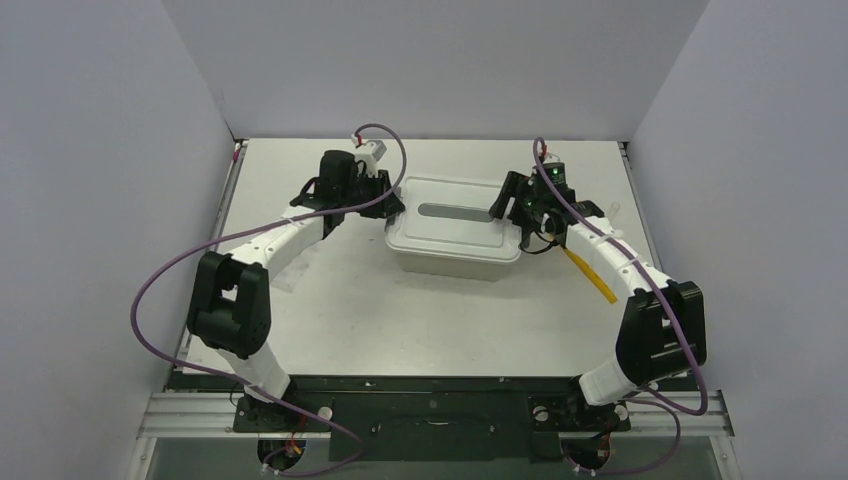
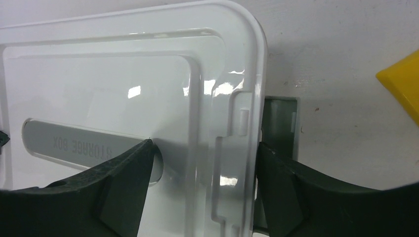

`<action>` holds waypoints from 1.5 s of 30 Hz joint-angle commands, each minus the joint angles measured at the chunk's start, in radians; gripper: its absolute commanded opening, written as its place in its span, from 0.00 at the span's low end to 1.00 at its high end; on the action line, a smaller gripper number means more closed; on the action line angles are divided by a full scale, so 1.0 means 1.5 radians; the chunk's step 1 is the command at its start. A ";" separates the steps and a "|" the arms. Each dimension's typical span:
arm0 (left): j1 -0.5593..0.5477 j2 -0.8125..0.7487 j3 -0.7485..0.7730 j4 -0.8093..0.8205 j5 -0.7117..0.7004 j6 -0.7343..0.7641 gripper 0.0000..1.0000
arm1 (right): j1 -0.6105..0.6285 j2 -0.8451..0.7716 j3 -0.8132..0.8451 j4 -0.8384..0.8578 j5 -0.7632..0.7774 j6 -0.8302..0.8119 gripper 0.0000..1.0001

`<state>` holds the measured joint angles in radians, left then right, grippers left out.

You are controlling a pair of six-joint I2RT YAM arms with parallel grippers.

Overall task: Organize the chemistry lab equipment
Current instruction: Close the lid of the storage box.

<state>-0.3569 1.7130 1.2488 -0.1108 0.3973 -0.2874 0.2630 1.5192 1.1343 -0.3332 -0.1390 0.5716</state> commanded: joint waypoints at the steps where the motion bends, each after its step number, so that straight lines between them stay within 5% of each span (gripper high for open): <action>1: -0.030 -0.033 0.017 -0.031 0.004 0.090 0.16 | 0.032 0.011 0.056 -0.018 -0.022 -0.039 0.70; 6: -0.030 -0.059 0.014 -0.072 -0.010 0.092 0.23 | 0.033 -0.016 0.114 -0.083 0.024 -0.071 0.86; 9: -0.028 -0.082 0.020 -0.098 -0.031 0.091 0.57 | 0.022 -0.045 0.113 -0.104 0.050 -0.080 0.86; 18: -0.024 -0.105 0.021 -0.123 -0.061 0.105 0.98 | -0.047 -0.099 0.029 -0.067 0.027 -0.041 0.87; 22: -0.018 -0.127 0.033 -0.131 -0.074 0.120 0.97 | -0.078 -0.116 -0.016 -0.045 -0.026 0.002 0.88; 26: -0.017 -0.137 0.133 -0.201 -0.105 0.177 0.97 | -0.136 -0.127 -0.106 0.108 -0.156 0.079 0.88; 32: -0.011 -0.165 0.242 -0.284 -0.128 0.266 0.97 | -0.147 -0.128 -0.191 0.233 -0.213 0.135 0.88; 37: -0.010 -0.152 0.213 -0.367 -0.107 0.316 0.97 | -0.155 -0.121 -0.271 0.410 -0.271 0.236 0.88; 45: -0.015 -0.177 0.127 -0.298 -0.120 0.294 0.97 | -0.160 -0.074 -0.325 0.598 -0.308 0.350 0.88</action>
<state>-0.3767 1.4586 1.4830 -0.5896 0.2214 0.1440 0.0315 1.3842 0.6785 0.2951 -0.5446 0.9749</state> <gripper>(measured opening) 0.968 0.881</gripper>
